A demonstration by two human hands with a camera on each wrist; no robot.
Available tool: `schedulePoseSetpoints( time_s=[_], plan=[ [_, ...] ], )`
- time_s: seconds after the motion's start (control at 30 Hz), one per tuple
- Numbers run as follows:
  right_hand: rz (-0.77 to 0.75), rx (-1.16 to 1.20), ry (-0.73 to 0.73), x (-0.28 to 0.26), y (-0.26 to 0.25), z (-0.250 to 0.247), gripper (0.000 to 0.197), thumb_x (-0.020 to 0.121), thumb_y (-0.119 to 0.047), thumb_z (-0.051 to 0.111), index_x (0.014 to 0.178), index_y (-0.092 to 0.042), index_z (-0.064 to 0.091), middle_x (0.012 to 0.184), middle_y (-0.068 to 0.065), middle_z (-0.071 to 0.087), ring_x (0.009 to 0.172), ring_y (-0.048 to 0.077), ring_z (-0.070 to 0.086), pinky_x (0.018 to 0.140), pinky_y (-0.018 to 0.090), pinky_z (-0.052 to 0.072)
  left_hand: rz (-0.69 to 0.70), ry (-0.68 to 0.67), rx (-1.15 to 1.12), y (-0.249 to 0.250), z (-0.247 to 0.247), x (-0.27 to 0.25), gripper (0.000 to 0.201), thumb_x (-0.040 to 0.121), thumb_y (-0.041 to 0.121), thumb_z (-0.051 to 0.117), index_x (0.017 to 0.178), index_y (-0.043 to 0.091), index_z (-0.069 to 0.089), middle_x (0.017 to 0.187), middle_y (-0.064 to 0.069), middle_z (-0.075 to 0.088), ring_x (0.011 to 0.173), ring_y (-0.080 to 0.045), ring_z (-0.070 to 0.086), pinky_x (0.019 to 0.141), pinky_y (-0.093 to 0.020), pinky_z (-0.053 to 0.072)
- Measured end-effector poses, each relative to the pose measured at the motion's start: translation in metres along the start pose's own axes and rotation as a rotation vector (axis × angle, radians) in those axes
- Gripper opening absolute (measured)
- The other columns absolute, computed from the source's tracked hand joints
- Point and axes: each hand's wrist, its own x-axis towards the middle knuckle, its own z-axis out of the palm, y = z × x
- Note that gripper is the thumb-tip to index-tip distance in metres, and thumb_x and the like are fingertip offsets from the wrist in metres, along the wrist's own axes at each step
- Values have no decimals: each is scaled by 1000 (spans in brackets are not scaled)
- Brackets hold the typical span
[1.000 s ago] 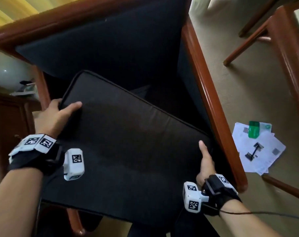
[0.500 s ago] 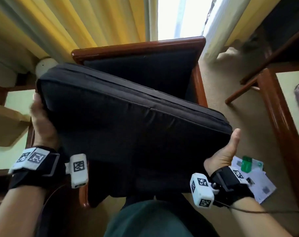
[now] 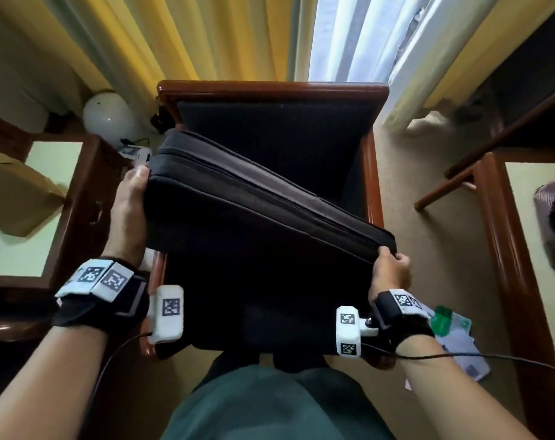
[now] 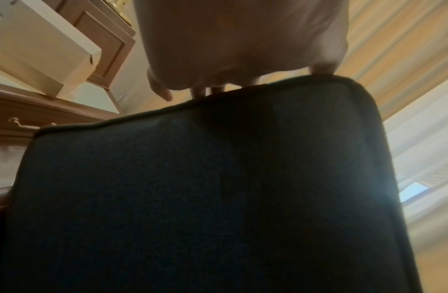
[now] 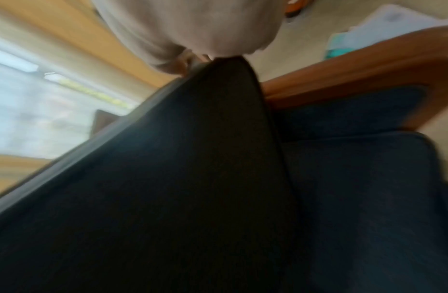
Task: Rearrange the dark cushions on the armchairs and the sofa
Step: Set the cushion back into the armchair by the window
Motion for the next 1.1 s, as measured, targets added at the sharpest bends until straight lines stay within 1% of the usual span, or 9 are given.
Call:
schedulePoseSetpoints(
  time_s=[0.1,0.17,0.27,0.37,0.5,0.7,0.83,0.93,1.1],
  plan=[
    [-434,-68,-124,-41,-32,8,48,82,-31,63,125,-9,61,130,14,60,125,32,51,109,39,37,80,-3,103,5,13,-8,55,77,78,54,112,38,67,129,-17,59,126,-32,52,110,-60,33],
    [-709,-9,-387,-79,-53,12,56,80,-30,72,132,-15,56,133,8,59,126,22,52,109,32,38,143,-15,206,10,21,-12,57,76,81,48,111,39,66,123,-13,61,123,-28,53,109,-57,35],
    [-1141,-214,-725,-130,-86,15,101,62,-57,78,148,-23,36,153,1,40,143,14,34,117,31,26,182,5,384,26,31,-30,67,76,74,36,123,33,61,117,0,55,116,-14,47,106,-41,32],
    [-1423,-592,-663,-163,-111,32,134,50,-72,78,156,-22,13,157,2,28,147,20,24,122,42,18,213,-7,480,26,25,-44,74,75,75,30,130,32,56,112,5,52,107,-4,40,97,-31,29],
    [-1398,-583,-529,-181,-111,62,127,44,-61,88,148,-15,32,136,5,50,125,27,48,109,49,36,252,-102,492,7,-6,-39,66,76,87,34,126,47,49,109,7,54,113,-15,48,105,-48,36],
    [-1469,-449,-463,-202,-81,69,96,38,-46,95,118,-8,56,110,-1,63,103,24,61,92,38,43,300,-469,509,-20,-85,-8,85,57,90,59,134,63,36,141,4,39,135,-15,36,114,-38,29],
    [-1481,-348,-458,-200,-76,45,87,33,-43,98,105,-10,61,96,-12,58,85,15,59,82,37,47,342,-666,922,-29,-91,13,125,37,76,79,145,44,23,139,14,33,129,-9,36,111,-32,28],
    [-1460,-234,-492,-194,-85,23,85,35,-52,93,101,-11,61,90,-8,64,80,14,63,77,39,54,470,-634,971,-20,-71,14,113,37,63,81,135,19,45,116,14,50,104,-16,59,90,-27,43],
    [-1462,62,-520,-184,-120,-15,88,41,-54,87,110,-6,59,100,-21,63,93,-9,60,84,12,46,653,-472,868,58,-53,4,99,37,63,75,123,19,59,100,15,62,89,-15,66,78,-14,39]
  ],
)
